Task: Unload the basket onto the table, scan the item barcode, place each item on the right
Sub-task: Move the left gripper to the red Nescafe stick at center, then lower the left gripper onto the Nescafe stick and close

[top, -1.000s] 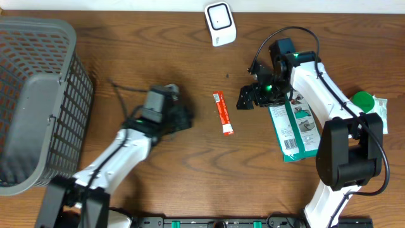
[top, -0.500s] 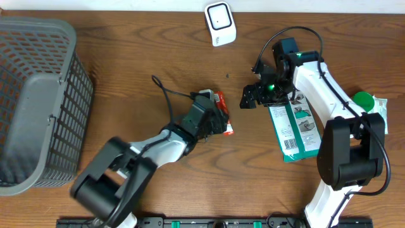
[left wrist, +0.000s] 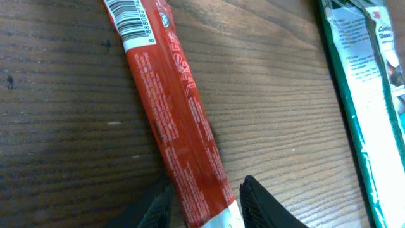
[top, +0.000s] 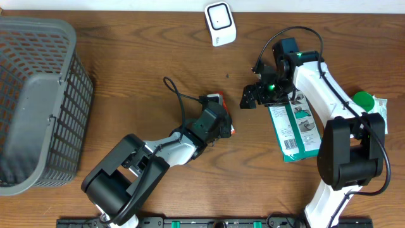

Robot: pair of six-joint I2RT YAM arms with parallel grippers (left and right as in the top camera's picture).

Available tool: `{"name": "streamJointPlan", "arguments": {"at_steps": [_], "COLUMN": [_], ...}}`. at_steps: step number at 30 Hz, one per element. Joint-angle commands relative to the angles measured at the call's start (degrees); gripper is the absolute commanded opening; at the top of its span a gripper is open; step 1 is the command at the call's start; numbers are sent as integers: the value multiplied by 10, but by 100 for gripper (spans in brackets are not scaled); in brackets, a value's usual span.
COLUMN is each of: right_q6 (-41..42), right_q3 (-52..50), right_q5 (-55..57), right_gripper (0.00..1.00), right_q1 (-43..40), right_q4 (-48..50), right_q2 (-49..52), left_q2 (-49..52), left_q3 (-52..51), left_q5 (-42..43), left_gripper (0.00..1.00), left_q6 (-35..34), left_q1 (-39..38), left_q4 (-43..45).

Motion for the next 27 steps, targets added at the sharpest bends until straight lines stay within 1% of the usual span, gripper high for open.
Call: {"name": "streamJointPlan", "arguments": {"at_steps": [1,3,6,7,8,9,17,18,19,21,22,24,27], "right_q6": [8,8,8,8,8,8,8,8,8,8,8,8,8], "right_q3": [-1,-1,-1,-1,-1,-1,-1,-1,-1,-1,-1,-1,-1], "right_q5": [-2,-2,-1,-2,-2,-2,-2,-2,-2,-2,-2,-2,-2], "right_gripper": [91,91,91,91,91,91,94,94,94,95,95,95,95], "right_q1": [-4,-4,-4,-4,-4,-4,-5,-5,-5,-4,-4,-4,-4], "right_q4": [0,0,-1,-1,-1,-1,-3,-3,-3,-3,-3,-3,-2], "right_q2": [-2,-2,-2,-2,-2,-2,-2,-2,-2,-2,-2,-2,-2], "left_q2": [26,26,26,26,26,26,13,7,-3,-26,-41,-62,-67], "left_q3": [-15,-15,-15,-15,-15,-15,-13,-11,-7,5,15,37,87], "left_q5": [-32,-54,-59,-60,-60,-60,-88,-90,-90,-90,-90,-90,-86], "left_gripper": [38,33,24,20,10,8,7,11,29,49,56,59,59], "left_q6": [-10,-27,-29,-29,-29,-29,-26,-21,-6,28,44,63,68], "left_q1": [-15,-21,-25,-25,-25,-25,-24,-23,-20,-12,-6,7,36], "left_q4": [-50,-70,-77,-79,-79,-79,-81,-81,-83,-93,-105,-139,-203]}}
